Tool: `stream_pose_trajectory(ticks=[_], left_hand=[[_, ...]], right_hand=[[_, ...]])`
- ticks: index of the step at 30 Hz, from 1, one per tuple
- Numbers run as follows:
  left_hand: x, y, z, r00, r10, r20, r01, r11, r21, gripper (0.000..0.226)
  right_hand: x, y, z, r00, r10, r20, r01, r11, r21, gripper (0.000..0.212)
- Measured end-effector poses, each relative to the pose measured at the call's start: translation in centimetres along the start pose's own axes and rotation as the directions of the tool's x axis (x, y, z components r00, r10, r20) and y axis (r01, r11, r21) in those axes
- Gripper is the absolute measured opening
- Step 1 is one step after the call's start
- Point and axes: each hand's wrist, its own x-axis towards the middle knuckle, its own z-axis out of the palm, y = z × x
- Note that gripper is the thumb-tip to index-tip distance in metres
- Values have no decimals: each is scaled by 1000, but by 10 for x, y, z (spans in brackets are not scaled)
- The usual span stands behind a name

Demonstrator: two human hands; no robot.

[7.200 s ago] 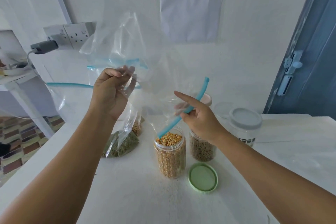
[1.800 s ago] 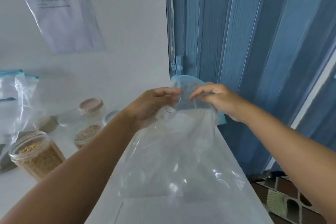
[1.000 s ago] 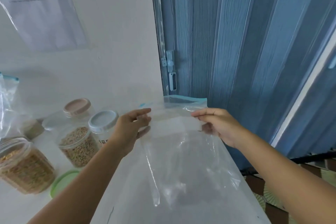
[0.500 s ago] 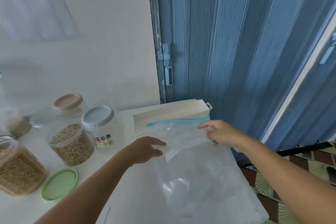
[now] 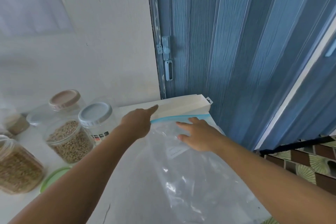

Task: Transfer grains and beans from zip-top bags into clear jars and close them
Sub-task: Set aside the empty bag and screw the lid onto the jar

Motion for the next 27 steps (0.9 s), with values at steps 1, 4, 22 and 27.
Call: stream_pose_trajectory(ticks=[1,4,22,27], left_hand=[[4,0,5,1000,-4,0,4,999,51,73],[14,-4,18,997,-16,82,10,998,65,83],[37,-21,-7,986,-63,-155,31,979,-202,94],[29,-21,7,984,-54,-170,6,963,-270,88]], right_hand=[[1,0,3,1000,2,16,-2,1000,5,60],[3,5,11,998,-13,55,12,1000,21,59],[33,12,29,991,-20,130,28,998,-62,59],[56,3,24,991,-28,130,35,998,-51,60]])
